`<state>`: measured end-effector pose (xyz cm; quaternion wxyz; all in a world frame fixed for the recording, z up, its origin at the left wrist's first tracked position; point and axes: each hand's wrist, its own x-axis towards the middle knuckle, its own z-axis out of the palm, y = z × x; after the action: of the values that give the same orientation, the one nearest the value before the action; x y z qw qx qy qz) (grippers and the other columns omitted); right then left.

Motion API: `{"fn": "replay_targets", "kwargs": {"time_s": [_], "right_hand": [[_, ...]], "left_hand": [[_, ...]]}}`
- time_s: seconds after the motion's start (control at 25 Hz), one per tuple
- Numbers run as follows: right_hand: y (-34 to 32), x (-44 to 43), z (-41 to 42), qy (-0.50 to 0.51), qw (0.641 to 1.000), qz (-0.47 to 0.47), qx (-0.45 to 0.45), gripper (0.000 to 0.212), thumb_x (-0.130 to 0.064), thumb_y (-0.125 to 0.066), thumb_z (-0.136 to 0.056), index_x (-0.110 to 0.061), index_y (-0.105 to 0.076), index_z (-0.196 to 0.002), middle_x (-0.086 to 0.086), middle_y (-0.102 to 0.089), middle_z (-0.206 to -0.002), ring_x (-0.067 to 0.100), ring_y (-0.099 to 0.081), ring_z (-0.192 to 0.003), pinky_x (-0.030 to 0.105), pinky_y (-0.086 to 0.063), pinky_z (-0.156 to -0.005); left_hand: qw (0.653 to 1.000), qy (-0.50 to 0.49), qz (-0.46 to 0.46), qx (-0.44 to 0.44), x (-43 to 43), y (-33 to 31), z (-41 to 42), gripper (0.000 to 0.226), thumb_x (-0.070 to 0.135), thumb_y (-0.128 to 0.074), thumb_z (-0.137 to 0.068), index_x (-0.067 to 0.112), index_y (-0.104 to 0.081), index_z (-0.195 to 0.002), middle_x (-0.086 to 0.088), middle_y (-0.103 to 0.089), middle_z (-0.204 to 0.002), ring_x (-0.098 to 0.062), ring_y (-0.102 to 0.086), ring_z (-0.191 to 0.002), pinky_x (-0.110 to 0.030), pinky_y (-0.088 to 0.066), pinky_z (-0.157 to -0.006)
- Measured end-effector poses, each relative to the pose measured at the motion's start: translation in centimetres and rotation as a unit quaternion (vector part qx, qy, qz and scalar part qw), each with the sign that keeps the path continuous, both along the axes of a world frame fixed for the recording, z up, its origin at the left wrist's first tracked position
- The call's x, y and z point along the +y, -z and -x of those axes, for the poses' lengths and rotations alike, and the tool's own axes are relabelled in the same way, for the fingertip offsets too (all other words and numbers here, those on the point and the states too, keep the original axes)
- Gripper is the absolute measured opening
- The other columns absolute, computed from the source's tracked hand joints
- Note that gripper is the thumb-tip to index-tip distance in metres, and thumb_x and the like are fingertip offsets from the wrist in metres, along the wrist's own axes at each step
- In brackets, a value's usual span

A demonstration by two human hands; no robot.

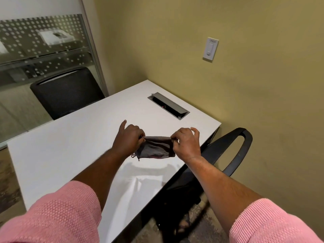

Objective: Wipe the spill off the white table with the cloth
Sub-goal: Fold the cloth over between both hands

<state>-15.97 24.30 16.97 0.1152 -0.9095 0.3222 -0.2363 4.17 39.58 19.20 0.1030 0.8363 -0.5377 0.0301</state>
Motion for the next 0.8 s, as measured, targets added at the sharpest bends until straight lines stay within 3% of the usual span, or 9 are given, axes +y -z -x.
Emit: {"fn": "replay_targets", "kwargs": {"time_s": [0.64,0.8], "right_hand": [[9.0,-26.6,-0.2,0.051,0.99,-0.084,0.099,0.013,-0.022,-0.067,-0.089,-0.026,-0.079,-0.093,-0.007,-0.075,-0.097,0.016,-0.063,-0.104,0.036,-0.019,-0.112],[12.6,-30.8,-0.5,0.083,0.98,-0.099,0.151,0.015,-0.019,-0.064,-0.086,-0.024,-0.078,-0.09,-0.004,-0.075,-0.092,0.021,-0.065,-0.097,0.04,-0.03,-0.107]], "left_hand": [[0.996,0.03,-0.078,0.002,-29.6,9.0,-1.7,0.022,0.013,-0.064,-0.094,0.022,-0.075,-0.111,-0.001,-0.073,-0.106,-0.028,-0.062,-0.112,-0.051,-0.018,-0.125],[0.992,0.054,-0.118,0.004,-35.9,12.3,-2.4,0.024,0.015,-0.06,-0.096,0.021,-0.072,-0.116,-0.001,-0.073,-0.112,-0.027,-0.06,-0.118,-0.049,-0.014,-0.125]]}}
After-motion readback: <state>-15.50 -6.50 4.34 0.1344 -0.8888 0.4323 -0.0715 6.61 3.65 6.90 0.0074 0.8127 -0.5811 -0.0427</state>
